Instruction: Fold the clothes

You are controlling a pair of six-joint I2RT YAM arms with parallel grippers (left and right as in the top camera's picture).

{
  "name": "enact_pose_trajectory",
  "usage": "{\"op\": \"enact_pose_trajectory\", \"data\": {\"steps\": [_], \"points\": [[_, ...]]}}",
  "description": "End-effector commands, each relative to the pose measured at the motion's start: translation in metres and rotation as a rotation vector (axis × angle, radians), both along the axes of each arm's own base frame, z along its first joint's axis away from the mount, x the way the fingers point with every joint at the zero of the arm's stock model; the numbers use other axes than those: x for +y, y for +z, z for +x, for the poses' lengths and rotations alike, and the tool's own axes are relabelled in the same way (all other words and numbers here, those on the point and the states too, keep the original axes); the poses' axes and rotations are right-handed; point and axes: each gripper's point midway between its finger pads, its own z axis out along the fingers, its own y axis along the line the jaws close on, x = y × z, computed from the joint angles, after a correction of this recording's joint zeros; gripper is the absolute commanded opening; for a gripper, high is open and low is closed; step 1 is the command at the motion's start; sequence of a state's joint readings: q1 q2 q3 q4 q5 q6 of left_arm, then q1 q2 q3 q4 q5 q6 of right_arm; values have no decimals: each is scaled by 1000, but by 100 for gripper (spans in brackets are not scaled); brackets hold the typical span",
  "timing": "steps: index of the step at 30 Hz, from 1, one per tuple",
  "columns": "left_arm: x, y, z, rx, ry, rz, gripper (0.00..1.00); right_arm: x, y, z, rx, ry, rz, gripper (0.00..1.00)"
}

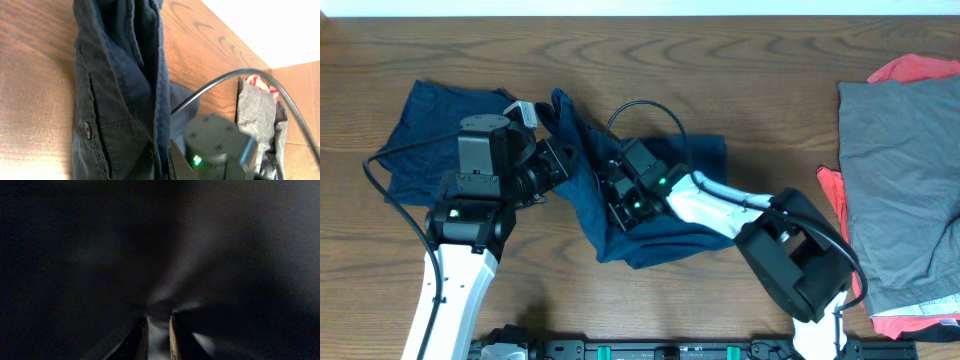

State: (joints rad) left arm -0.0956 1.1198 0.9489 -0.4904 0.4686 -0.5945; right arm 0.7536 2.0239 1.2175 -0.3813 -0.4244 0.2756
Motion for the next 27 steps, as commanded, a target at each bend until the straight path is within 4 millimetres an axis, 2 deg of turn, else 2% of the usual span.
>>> {"op": "enact_pose_trajectory", "data": {"steps": [1, 3, 4, 8, 10, 13, 16, 20, 27], "points": [[-4, 17, 1, -38, -23, -14, 6, -45, 17, 40, -73, -158, -104, 17], [-4, 16, 0, -30, -23, -13, 6, -76, 35, 56, -102, -237, -150, 17], [-4, 14, -1, -23, -23, -12, 6, -100, 47, 64, -119, -294, -186, 18], [-6, 10, -2, -6, -28, -11, 6, -162, 65, 70, -113, -362, -278, 17], [-8, 11, -2, -8, -36, -12, 6, -183, 61, 65, -73, -359, -320, 17], [-15, 13, -2, -16, -49, -18, 6, -214, 42, 52, 6, -387, -395, 16], [-22, 17, -1, -34, -66, -27, 6, -224, 23, 41, 44, -397, -416, 15], [-36, 23, -1, -59, -93, -46, 6, -226, 1, 28, 58, -410, -419, 16], [-77, 33, -1, -86, -161, -113, 6, -230, -30, 7, 77, -453, -413, 15]]}}
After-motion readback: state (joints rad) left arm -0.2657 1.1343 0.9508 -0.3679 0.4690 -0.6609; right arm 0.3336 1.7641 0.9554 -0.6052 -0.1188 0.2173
